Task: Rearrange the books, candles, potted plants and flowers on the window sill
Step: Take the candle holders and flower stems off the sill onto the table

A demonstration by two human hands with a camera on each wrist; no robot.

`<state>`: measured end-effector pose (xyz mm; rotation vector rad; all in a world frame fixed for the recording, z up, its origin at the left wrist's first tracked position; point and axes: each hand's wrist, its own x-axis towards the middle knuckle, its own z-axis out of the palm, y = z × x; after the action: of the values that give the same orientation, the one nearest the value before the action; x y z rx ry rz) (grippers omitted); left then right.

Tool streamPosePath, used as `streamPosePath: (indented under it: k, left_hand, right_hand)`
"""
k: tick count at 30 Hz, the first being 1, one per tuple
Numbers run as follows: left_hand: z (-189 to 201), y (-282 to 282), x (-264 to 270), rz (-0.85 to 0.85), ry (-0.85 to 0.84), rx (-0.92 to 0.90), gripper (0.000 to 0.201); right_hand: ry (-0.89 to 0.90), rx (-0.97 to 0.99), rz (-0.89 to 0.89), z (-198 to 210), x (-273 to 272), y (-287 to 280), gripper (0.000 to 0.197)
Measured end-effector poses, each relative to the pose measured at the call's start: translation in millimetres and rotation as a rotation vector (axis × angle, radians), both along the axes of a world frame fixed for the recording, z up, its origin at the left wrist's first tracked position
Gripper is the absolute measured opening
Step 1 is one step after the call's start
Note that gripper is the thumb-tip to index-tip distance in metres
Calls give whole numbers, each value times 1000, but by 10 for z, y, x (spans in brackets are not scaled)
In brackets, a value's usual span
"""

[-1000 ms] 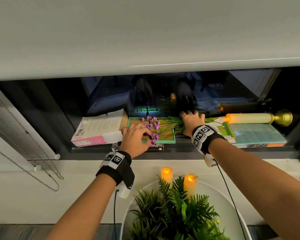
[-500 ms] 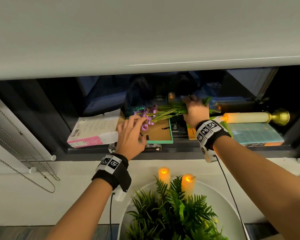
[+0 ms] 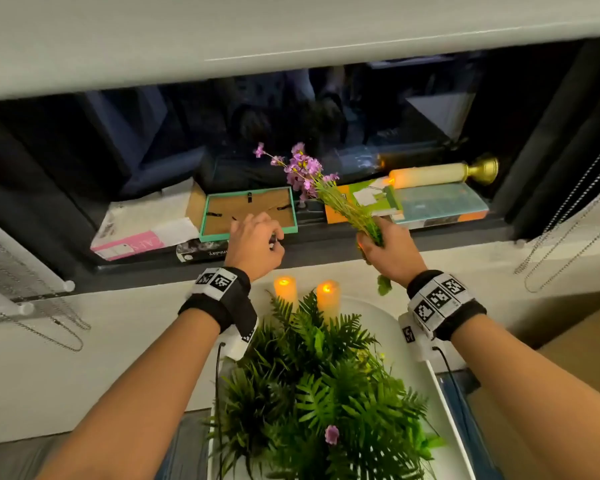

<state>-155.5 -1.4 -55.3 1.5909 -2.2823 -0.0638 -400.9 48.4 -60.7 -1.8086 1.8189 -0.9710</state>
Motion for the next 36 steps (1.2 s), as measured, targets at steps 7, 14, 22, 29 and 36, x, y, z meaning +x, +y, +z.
streamPosePath:
  k: [7, 14, 22, 29, 36]
  left_hand:
    - [-50, 322, -301, -73, -26, 152, 9]
    - [-228, 679, -519, -129, -41, 282, 11]
    - [-247, 766, -576, -106, -44, 285, 18]
    - [-122, 716, -541, -105, -43, 274, 14]
    - [513, 314, -680, -144, 156, 148, 13]
  right_hand:
    - [-83, 349, -59, -780, -235, 830, 18]
    - [64, 598, -43, -1387, -337, 1270, 38]
    - [254, 711, 46, -1370, -456, 1230, 46]
    - [354, 556, 68, -814, -774, 743, 33]
    - [275, 217, 2, 155, -1043, -54, 8]
